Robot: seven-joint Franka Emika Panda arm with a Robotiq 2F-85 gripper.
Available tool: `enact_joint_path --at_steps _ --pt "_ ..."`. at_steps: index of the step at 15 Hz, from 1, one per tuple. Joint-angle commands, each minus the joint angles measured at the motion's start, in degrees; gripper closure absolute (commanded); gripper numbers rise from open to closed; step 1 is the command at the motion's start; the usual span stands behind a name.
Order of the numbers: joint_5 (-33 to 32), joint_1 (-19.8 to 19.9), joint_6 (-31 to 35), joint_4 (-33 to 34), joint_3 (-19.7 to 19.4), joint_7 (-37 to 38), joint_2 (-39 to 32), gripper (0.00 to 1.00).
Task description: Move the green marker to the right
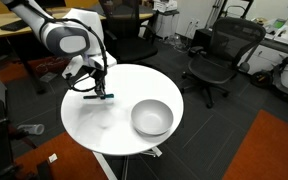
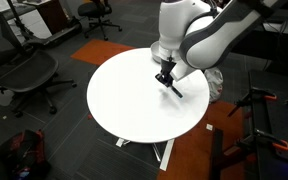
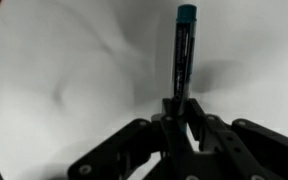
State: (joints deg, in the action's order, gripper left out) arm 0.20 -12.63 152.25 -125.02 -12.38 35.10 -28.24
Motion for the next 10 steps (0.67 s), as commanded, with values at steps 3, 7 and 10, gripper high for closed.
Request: enact_joint_path --at_steps 3,7,10 --pt "-1.7 1.0 4.5 -5.2 -1.8 0.9 2.1 0.95" --pt "-1.2 1.5 7.0 -6.3 -2.0 0.3 1.7 0.95" --pt "-1.1 1.4 7.7 -6.6 -2.2 0.4 1.6 0.95"
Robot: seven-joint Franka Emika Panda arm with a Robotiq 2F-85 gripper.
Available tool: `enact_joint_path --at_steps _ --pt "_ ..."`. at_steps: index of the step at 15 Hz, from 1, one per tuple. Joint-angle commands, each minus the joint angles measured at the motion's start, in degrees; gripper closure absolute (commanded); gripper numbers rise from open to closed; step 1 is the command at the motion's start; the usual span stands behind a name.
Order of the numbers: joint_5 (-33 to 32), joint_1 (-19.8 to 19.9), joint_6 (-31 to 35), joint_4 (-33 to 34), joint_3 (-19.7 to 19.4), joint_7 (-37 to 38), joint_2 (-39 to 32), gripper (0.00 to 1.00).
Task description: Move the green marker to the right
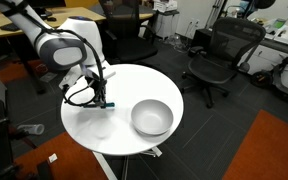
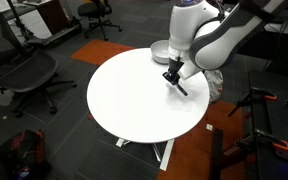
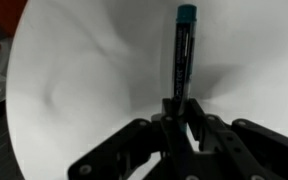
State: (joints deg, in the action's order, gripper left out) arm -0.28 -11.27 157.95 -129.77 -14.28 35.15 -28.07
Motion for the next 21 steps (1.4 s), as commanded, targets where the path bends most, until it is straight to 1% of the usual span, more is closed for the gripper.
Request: enact_joint_path --at_steps 1,2,3,4,7,10,11,14,16,21 --pt "-0.6 -0.1 1.9 -1.8 -0.5 0.5 1.4 0.95" --pt "-0.5 -0.1 2.0 -1.8 -0.5 0.6 1.4 0.56" --pt "-0.4 0.0 2.0 -1.8 -0.4 0.4 1.4 0.55" --pt "-0.3 0.1 2.1 -1.8 -0.3 0.3 1.4 0.5" --pt "-0.5 -0.1 2.0 -1.8 -0.4 0.4 1.7 0.27" --pt "0.1 0.6 0.7 -2.8 0.9 -1.3 4.2 0.05" --pt "0.0 0.5 0.1 -3.3 1.0 -1.6 5.5 0.0" --pt "-1.4 -0.5 -1.5 -4.5 0.4 -0.8 9.1 0.0" --pt "-2.2 -0.4 -3.3 -5.5 0.6 -0.9 12.2 0.0" --pt "-4.6 1.6 -7.6 -8.2 2.9 -1.2 19.8 0.0"
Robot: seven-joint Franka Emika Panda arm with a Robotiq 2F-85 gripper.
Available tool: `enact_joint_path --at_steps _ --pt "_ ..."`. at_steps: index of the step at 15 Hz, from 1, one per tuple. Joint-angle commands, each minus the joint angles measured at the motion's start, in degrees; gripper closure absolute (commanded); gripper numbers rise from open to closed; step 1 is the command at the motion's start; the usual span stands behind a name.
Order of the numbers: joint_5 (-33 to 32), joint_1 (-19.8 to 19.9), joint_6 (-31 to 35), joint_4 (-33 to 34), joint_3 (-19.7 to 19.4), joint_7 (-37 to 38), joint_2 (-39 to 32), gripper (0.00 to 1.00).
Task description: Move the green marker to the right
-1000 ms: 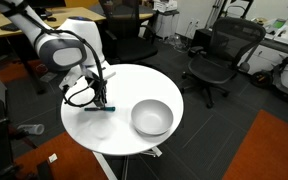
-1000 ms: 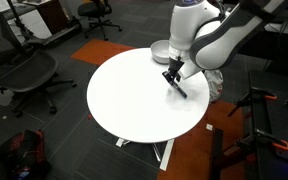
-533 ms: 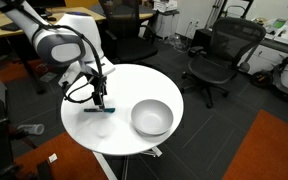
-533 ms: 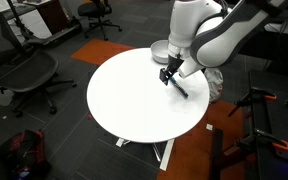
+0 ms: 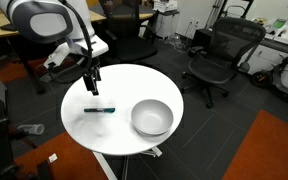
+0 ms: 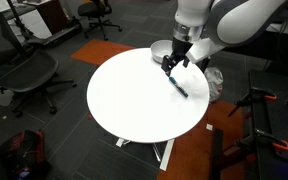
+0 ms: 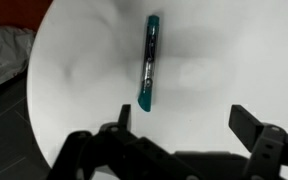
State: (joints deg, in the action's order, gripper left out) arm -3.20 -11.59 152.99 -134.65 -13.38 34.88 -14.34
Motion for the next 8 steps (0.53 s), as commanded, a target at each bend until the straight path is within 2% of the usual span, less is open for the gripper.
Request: enact_joint_path --at_steps 1,2,8 --pt "-1.7 2.5 -3.2 -3.8 2.8 -1.1 7.2 0.0" --pt "-1.5 3.1 -1.6 -1.0 3.3 0.5 3.0 0.0" --pt "-1.4 4.0 -1.7 -1.2 4.2 0.4 2.9 0.0"
